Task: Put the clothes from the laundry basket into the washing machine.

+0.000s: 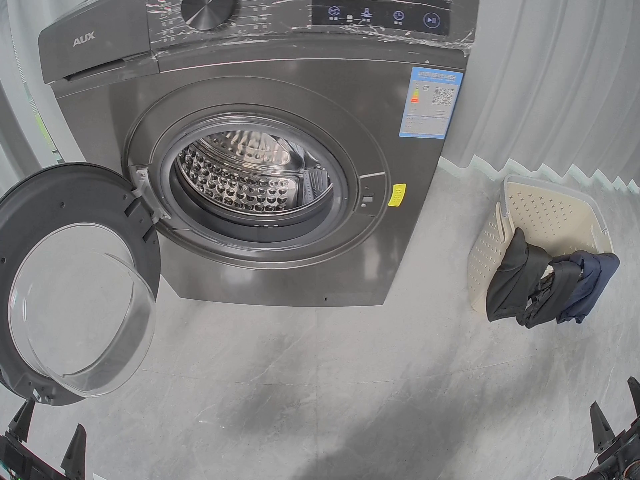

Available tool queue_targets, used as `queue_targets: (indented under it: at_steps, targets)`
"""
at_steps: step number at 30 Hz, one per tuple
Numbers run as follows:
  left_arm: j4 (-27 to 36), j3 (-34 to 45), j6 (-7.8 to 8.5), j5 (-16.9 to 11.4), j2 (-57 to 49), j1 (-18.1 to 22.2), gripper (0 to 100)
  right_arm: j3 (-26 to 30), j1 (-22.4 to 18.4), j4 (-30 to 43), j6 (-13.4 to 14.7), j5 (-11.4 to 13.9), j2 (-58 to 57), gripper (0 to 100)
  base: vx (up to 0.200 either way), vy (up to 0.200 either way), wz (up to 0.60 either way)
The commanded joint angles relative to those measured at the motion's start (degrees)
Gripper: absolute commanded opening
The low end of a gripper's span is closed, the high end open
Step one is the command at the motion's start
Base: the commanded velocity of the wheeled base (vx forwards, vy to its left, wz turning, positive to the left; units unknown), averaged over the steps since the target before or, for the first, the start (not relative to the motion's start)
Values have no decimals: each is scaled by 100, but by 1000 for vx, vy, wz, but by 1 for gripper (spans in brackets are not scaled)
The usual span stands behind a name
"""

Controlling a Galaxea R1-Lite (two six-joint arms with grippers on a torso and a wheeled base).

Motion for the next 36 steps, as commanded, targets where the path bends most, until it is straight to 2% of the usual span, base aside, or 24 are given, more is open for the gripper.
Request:
queue_targets:
  at_steps: [1,20,36]
  targets:
    - [1,101,6,0,-66,-7,100,84,2,0,0,-3,-68,100,0,-200,0]
    - [1,101,-30,0,-66,-7,100,84,2,0,0,6,-68,100,0,-11,0]
    - [1,101,-30,0,-66,-7,100,84,2,0,0,6,-68,100,0,-200,0]
